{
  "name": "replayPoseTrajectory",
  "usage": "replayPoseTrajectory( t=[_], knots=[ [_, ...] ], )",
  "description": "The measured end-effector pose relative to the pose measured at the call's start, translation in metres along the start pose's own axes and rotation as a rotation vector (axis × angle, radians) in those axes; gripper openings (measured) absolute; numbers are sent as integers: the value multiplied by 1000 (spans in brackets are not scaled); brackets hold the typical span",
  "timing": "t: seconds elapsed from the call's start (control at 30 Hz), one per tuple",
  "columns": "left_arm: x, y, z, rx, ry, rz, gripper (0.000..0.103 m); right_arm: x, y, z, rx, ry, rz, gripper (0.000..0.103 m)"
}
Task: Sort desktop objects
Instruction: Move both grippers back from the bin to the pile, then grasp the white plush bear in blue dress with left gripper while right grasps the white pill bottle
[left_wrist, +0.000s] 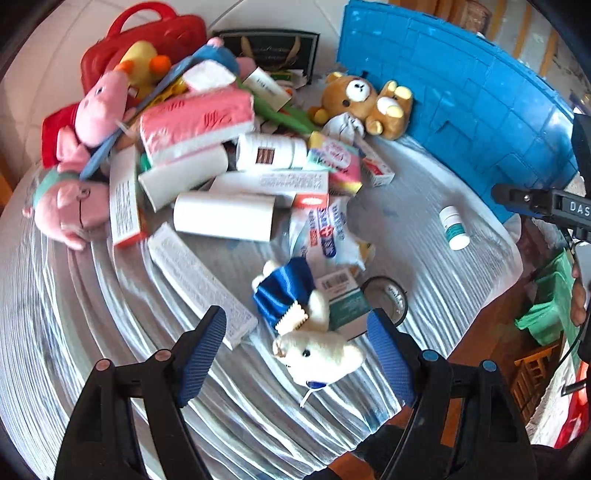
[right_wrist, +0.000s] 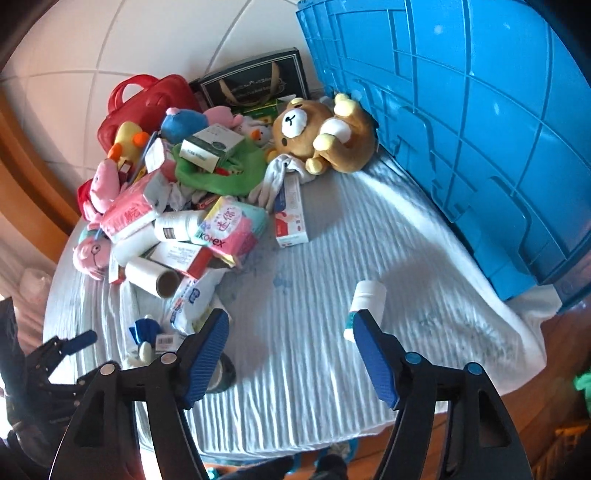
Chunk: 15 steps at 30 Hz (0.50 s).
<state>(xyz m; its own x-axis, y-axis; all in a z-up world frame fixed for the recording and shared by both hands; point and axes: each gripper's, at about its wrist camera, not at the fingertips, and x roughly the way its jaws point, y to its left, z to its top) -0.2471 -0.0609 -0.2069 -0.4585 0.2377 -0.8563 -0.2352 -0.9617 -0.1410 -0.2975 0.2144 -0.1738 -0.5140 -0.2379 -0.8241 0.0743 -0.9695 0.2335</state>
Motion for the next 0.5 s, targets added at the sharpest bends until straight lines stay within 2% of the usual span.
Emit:
replayPoseTrajectory(
  t=[0.1,0.23,0.27,0.33,0.43,0.5],
  knots=[
    [20,3,-8,-64,23,22,78,11,-4,4,-10,30,1,72],
    [44,14,-14,-176,70,3,79,25,-8,9,-37,79,13,72],
    [43,19,-16,-214,63,-12,79,27,-8,10,-45,85,18,73],
    [41,27,-21,-241,72,12,79,30,-8,14,-59,91,26,73],
    [38,36,-32,-301,83,-30,78,32,-10,21,-69,91,41,75],
    [41,29,-33,-297,110,-63,66,36,-13,24,-68,93,42,75]
  ],
)
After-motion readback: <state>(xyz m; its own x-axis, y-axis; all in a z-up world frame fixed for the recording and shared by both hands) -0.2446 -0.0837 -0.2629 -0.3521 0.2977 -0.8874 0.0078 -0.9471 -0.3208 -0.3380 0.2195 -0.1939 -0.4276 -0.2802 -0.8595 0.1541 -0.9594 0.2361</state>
